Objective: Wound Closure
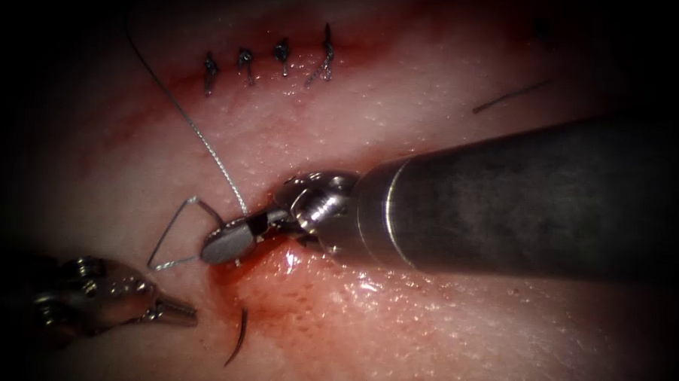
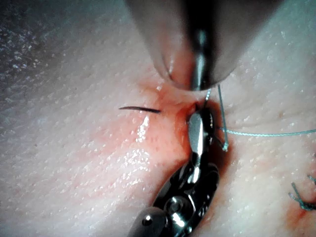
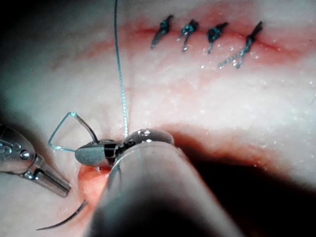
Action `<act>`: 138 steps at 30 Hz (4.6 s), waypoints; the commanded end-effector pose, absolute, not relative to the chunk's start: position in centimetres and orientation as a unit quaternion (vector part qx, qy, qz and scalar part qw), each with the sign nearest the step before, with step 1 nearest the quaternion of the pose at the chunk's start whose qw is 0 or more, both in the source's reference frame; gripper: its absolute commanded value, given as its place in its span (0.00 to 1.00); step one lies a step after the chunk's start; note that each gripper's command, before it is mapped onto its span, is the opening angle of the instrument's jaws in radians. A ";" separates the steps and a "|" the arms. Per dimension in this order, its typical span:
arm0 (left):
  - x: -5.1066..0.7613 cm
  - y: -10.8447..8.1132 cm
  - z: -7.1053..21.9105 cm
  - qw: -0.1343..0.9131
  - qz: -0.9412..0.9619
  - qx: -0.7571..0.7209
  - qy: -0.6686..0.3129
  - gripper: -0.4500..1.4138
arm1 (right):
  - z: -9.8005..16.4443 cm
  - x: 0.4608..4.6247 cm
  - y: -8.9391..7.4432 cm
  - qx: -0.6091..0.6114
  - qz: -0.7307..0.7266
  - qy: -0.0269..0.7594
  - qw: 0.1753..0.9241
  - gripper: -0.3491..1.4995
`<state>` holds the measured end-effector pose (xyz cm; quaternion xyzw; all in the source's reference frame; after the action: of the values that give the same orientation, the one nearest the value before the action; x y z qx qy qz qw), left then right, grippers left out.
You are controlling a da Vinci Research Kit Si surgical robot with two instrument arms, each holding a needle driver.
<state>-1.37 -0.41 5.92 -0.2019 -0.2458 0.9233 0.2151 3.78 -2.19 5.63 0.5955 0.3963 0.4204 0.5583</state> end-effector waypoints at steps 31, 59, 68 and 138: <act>-2.05 -0.4 5.7 0.154 0.886 -0.406 -0.161 0.34 | 6.1 2.72 -1.0 0.340 0.468 0.565 0.588 0.85; -1.99 -0.3 5.7 0.183 0.881 -0.408 -0.157 0.50 | 6.0 2.87 -1.1 0.341 0.465 0.564 0.591 0.85; -1.95 -0.1 5.7 0.194 0.862 -0.445 -0.145 0.36 | 6.0 2.88 -1.1 0.340 0.464 0.565 0.592 0.85; -1.59 0.2 3.6 0.299 0.638 -0.545 -0.454 0.00 | 5.5 3.46 -1.9 0.290 0.160 0.538 0.775 0.70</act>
<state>-1.48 0.22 3.46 -0.5509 -0.4493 0.6383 0.2953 3.39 -1.85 5.41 0.2860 0.5373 0.1606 0.7770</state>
